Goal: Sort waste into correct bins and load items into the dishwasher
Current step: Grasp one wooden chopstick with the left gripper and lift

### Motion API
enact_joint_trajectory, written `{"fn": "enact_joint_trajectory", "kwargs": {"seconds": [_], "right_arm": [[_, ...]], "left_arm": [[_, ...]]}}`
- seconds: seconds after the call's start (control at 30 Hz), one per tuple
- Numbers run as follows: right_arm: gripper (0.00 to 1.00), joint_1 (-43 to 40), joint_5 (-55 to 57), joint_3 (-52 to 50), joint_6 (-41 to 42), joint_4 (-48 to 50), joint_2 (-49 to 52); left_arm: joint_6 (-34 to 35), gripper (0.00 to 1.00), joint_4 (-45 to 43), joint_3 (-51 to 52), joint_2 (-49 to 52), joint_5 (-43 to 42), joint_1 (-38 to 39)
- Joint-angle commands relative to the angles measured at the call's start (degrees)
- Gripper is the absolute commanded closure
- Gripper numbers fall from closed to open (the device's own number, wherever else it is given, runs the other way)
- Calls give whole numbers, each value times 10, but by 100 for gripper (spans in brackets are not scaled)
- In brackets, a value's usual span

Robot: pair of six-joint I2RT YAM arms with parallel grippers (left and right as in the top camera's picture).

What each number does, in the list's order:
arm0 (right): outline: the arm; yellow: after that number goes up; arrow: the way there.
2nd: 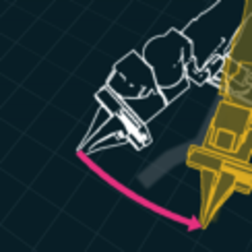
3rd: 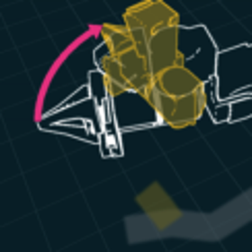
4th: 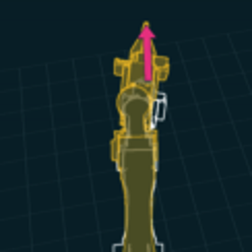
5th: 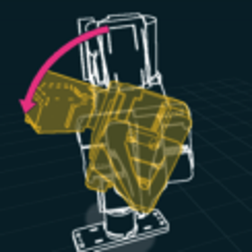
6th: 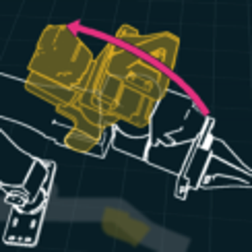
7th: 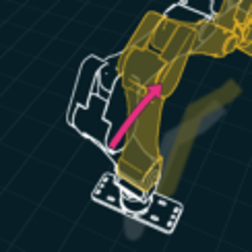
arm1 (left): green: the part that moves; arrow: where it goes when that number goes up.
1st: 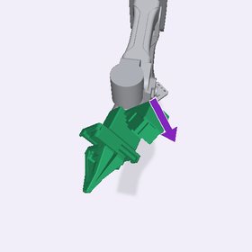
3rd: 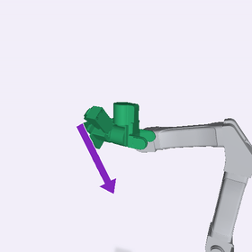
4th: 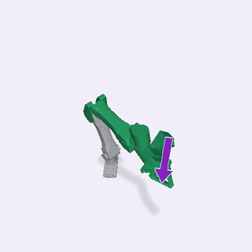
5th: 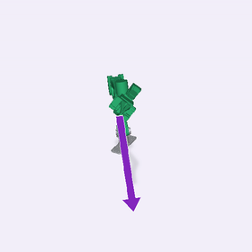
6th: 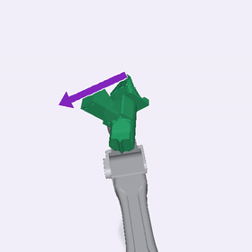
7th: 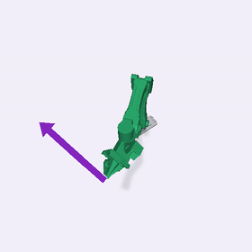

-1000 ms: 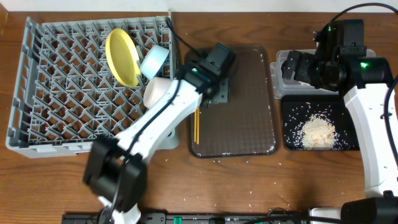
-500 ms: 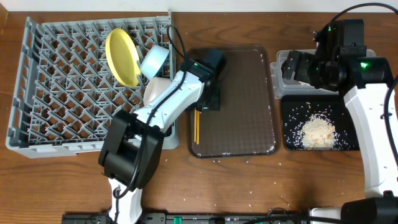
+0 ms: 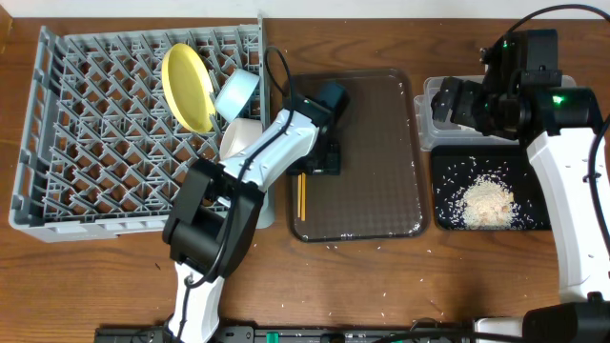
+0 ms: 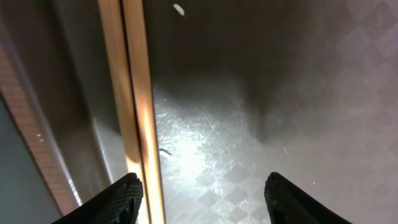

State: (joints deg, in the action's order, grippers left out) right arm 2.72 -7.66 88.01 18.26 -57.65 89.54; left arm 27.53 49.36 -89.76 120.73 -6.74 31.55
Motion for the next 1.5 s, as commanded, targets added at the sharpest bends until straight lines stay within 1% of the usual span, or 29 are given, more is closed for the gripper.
{"fn": "enact_joint_trajectory", "kwargs": {"seconds": [0.0, 0.3, 0.43, 0.57, 0.63, 0.9, 1.03, 1.17, 1.47], "right_arm": [[1, 3, 3, -1, -3, 0, 4], [1, 3, 3, -1, -3, 0, 4], [1, 3, 3, -1, -3, 0, 4], [1, 3, 3, -1, -3, 0, 4], [1, 3, 3, -1, -3, 0, 4], [1, 3, 3, -1, -3, 0, 4], [1, 3, 3, -1, -3, 0, 4], [1, 3, 3, -1, -3, 0, 4], [1, 3, 3, -1, -3, 0, 4]], "left_arm": [[9, 35, -4, -3, 17, -6, -1], [9, 36, -8, -3, 45, -68, -33], [9, 37, -8, -3, 50, -78, -37], [9, 58, -10, -5, 50, -78, -30], [9, 61, -14, -5, 50, -78, -23], [9, 62, -26, -19, 50, -76, 9], [9, 61, -25, -42, 49, -55, 25], [9, 61, -27, -61, 49, -16, 48], [9, 60, -45, -61, 52, 60, 78]]}}
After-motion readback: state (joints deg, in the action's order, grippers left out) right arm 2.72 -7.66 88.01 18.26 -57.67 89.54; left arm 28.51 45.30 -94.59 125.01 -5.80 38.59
